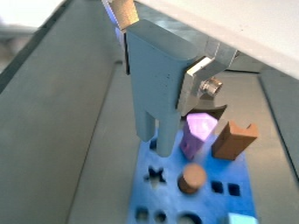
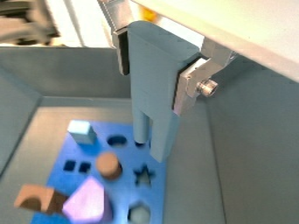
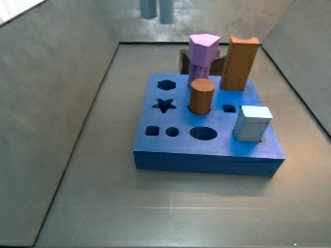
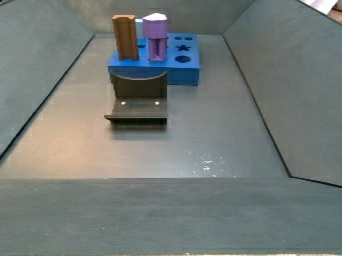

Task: Pick up the square-circle object. Move up. Rotate the square-circle object. Move to above the board. Insert the square-circle object.
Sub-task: Move to above the board.

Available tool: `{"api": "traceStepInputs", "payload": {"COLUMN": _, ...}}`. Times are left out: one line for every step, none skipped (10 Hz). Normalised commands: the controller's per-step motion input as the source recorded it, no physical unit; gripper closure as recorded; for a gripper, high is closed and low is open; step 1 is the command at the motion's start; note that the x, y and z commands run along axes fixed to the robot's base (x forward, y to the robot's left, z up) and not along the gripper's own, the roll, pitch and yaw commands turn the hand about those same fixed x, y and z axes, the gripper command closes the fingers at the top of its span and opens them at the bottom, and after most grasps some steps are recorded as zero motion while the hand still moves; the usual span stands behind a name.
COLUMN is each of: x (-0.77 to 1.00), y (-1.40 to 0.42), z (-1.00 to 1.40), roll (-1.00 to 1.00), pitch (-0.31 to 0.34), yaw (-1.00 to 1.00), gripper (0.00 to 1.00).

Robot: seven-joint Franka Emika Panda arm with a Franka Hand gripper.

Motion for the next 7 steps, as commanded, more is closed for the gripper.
{"api": "traceStepInputs", "payload": {"x": 0.19, "y": -0.31, "z": 0.05, "roll": 0.03, "pitch": 0.126, "yaw": 1.0, "gripper": 1.0}}
{"api": "traceStepInputs", "payload": {"x": 0.1, "y": -0.11, "z": 0.03, "roll": 0.03, "pitch": 0.132, "yaw": 1.0, "gripper": 1.0}}
{"api": "traceStepInputs", "payload": {"x": 0.06, "y": -0.08, "z": 0.03, "roll": 0.04, "pitch": 0.136, "yaw": 1.0, "gripper": 1.0}}
{"api": "traceStepInputs", "payload": {"x": 0.06, "y": -0.06, "z": 0.03, "roll": 0.05, "pitch": 0.159, "yaw": 1.0, "gripper": 1.0}}
{"api": "traceStepInputs", "payload": {"x": 0.06, "y": -0.05, "z": 0.03, "roll": 0.06, "pitch": 0.176, "yaw": 1.0, "gripper": 1.0}}
{"api": "traceStepInputs", "payload": {"x": 0.07, "y": -0.05, "z": 0.03, "roll": 0.07, "pitch": 0.224, "yaw": 1.0, "gripper": 1.0}}
{"api": "traceStepInputs", "payload": {"x": 0.08, "y": -0.04, "z": 0.03, "roll": 0.08, "pitch": 0.23, "yaw": 0.83, "gripper": 1.0}}
